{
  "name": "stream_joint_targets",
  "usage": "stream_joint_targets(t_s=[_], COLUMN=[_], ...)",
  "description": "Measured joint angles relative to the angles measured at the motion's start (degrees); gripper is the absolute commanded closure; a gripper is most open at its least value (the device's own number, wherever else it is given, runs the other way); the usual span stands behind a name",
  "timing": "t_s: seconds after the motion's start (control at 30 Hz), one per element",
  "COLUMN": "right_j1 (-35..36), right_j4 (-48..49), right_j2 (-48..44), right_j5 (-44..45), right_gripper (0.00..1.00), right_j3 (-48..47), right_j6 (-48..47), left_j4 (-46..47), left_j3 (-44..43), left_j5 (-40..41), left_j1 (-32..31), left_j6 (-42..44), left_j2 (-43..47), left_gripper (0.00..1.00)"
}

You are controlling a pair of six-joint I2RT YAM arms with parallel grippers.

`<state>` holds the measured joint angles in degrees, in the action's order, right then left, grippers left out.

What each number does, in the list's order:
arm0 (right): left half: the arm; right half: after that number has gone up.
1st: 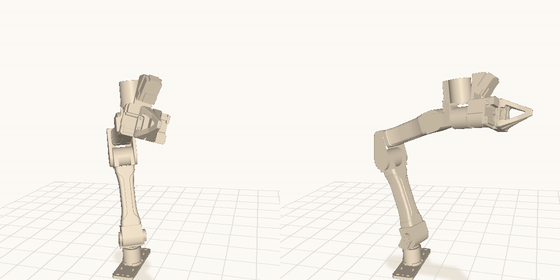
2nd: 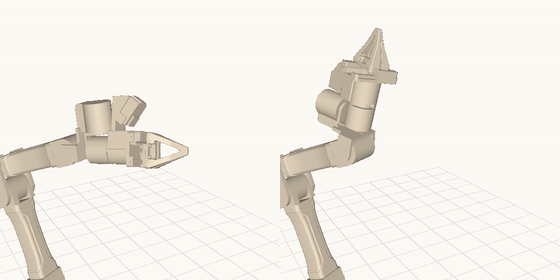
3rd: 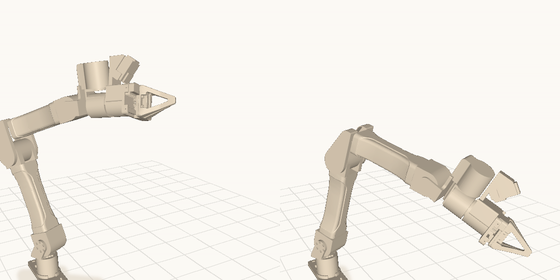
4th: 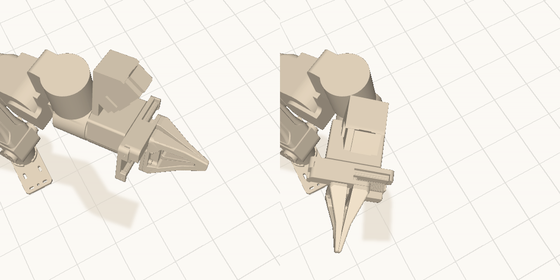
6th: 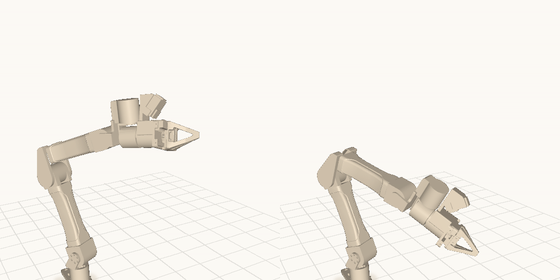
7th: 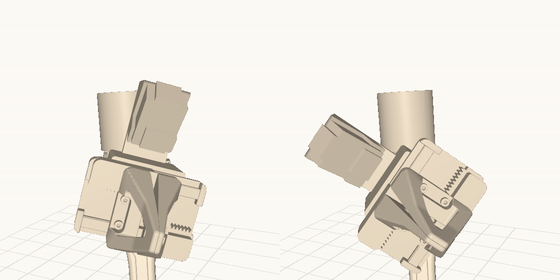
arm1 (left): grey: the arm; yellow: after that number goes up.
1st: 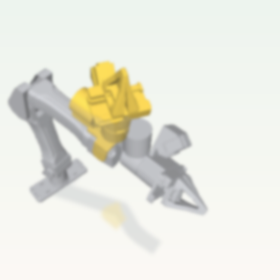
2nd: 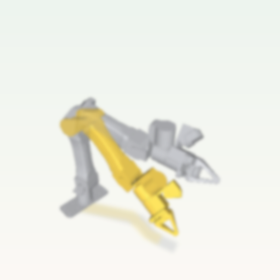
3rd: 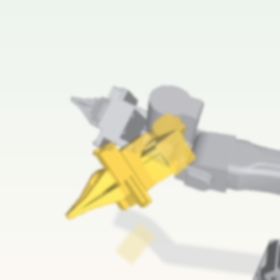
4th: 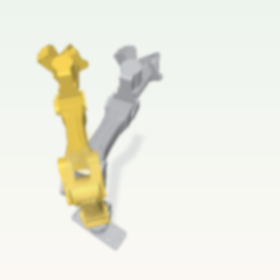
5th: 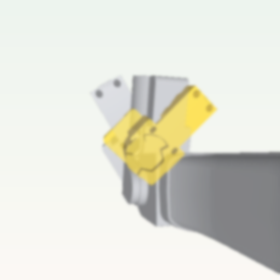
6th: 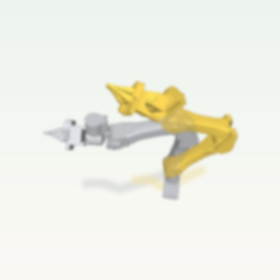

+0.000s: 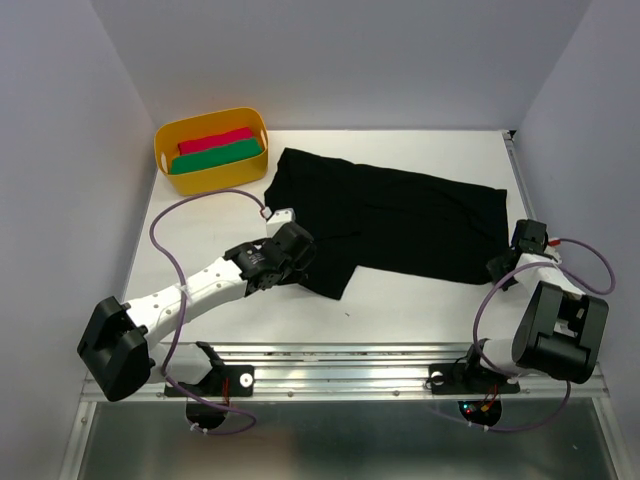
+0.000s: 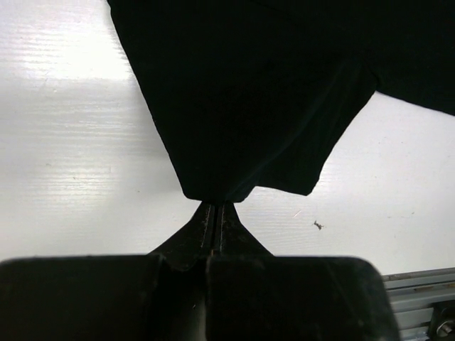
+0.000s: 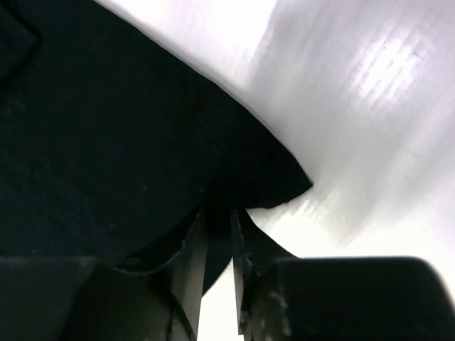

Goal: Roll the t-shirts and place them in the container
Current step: Fold the T-shirt at the center of the board.

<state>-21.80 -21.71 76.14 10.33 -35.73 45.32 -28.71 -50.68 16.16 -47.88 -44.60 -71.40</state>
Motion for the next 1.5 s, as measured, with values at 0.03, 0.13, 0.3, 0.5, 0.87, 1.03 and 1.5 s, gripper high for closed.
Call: stream_joint_targets(t_s=[0.03, 0.13, 0.3, 0.5, 0.87, 1.03, 1.5], right_j1=[0.0, 0.0, 0.0, 0.0, 0.0, 0.0, 0.0], right_j4=[1.0, 2.8, 2.9, 1.5, -0.3, -0.4, 0.2], right_j2=[0.6, 1.4, 1.2, -0.7, -1.7, -1.3, 4.2], right_j5=[0.0, -0.4, -1.3, -3.5, -6.2, -6.7, -7.0], right_gripper=[0.88, 0.99, 0.99, 0.99, 0.99, 0.99, 0.99], right_j3=[0.0, -0.1, -0.1, -0.6, -8.5, -11.2, -16.4], right_j6=[0.0, -0.3, -0.8, -1.9, -4.6, -4.6, -4.1], left_j4=[0.0, -0.2, -1.2, -1.1, -1.2, -1.2, -0.7], left_j3=[-0.2, -0.8, -3.7, -10.7, -27.3, -34.3, -41.9], left_j5=[0.0, 0.2, 0.3, -1.0, -1.4, -2.0, -6.3], left_j1=[0.0, 0.0, 0.9, 4.5, 10.0, 13.7, 20.8], left_j6=[0.2, 0.4, 1.4, 4.3, 11.2, 14.1, 16.7], left_j2=[0.0, 0.0, -0.1, -1.2, -13.2, -19.3, -28.9], left_gripper=[1.00, 1.00, 1.00, 1.00, 1.00, 1.00, 1.00])
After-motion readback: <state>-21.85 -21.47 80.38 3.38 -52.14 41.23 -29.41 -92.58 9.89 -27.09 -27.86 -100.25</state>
